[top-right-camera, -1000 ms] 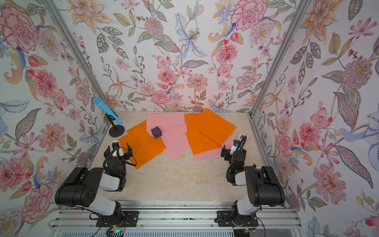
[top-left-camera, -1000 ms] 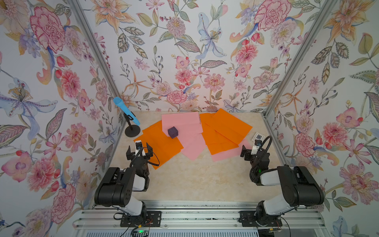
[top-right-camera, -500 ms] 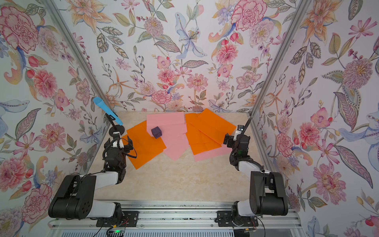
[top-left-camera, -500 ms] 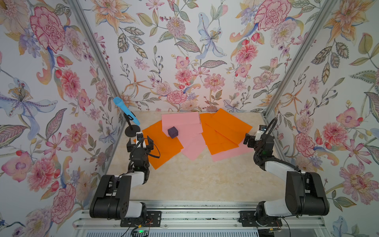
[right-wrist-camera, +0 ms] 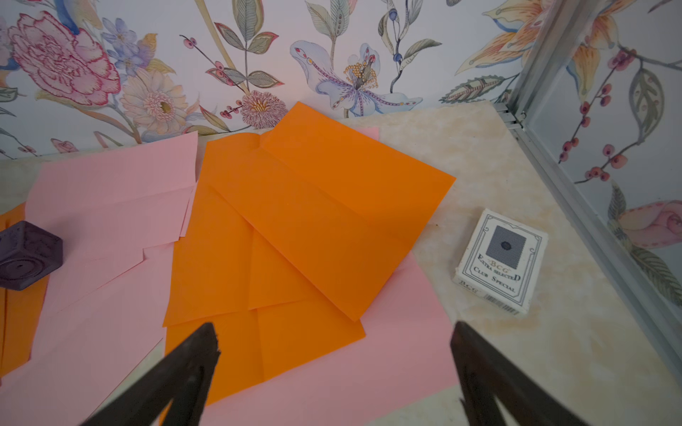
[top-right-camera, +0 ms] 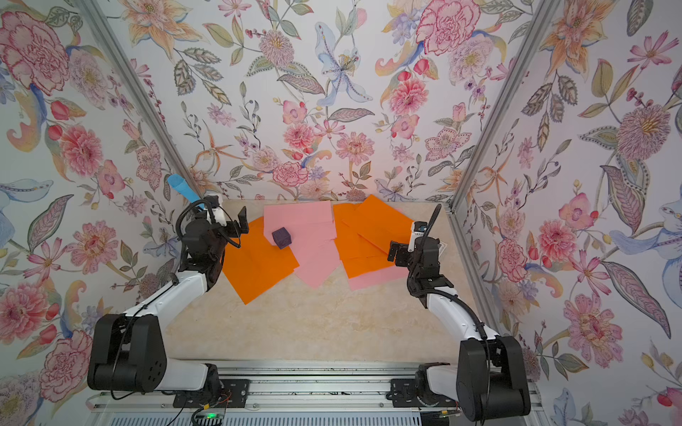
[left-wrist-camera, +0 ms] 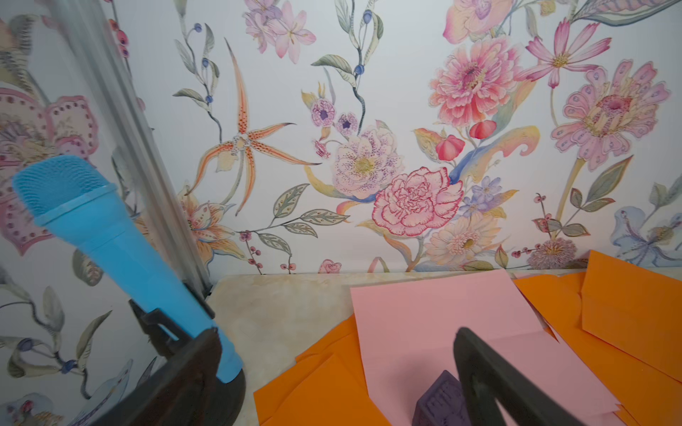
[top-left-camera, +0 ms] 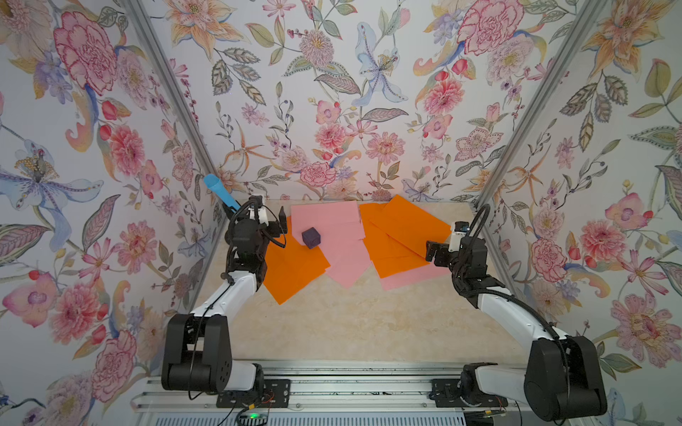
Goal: Sort the scattered colored papers by color
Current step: Pick up the distractor from the colored paper.
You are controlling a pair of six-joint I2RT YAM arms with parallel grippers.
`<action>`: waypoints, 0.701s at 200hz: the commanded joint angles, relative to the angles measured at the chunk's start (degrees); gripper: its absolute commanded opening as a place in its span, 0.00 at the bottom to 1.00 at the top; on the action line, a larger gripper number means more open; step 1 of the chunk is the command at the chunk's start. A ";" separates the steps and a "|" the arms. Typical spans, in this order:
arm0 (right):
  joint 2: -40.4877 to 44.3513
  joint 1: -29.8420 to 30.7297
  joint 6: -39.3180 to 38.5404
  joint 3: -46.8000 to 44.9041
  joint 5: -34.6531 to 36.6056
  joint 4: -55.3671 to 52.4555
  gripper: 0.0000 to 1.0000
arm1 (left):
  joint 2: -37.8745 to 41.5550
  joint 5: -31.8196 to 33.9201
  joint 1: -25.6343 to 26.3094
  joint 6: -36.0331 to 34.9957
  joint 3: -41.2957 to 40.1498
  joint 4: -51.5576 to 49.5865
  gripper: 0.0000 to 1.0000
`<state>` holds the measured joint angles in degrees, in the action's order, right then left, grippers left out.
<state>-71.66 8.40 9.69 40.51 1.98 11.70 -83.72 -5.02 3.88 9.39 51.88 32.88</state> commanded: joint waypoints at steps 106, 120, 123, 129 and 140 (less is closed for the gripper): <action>9.37 5.35 3.38 -0.87 -1.91 -8.19 1.00 | -29.92 -11.85 4.74 -5.52 34.27 -34.78 1.00; 9.60 5.39 3.61 -1.18 -1.89 -8.45 1.00 | -31.73 -11.67 5.67 -7.29 36.99 -37.81 1.00; 9.68 5.45 3.58 -1.22 -1.86 -8.53 1.00 | -32.10 -11.42 5.96 -7.77 37.35 -38.33 1.00; 9.77 5.39 3.70 -1.29 -1.73 -8.54 1.00 | -32.63 -11.10 6.34 -8.97 38.18 -39.48 1.00; 9.88 5.40 3.74 -1.40 -1.85 -9.03 1.00 | -33.96 -10.98 6.88 -10.97 40.31 -42.25 1.00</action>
<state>-62.87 13.50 12.34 40.05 0.40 4.47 -115.11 -16.12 9.15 3.97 87.83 -0.23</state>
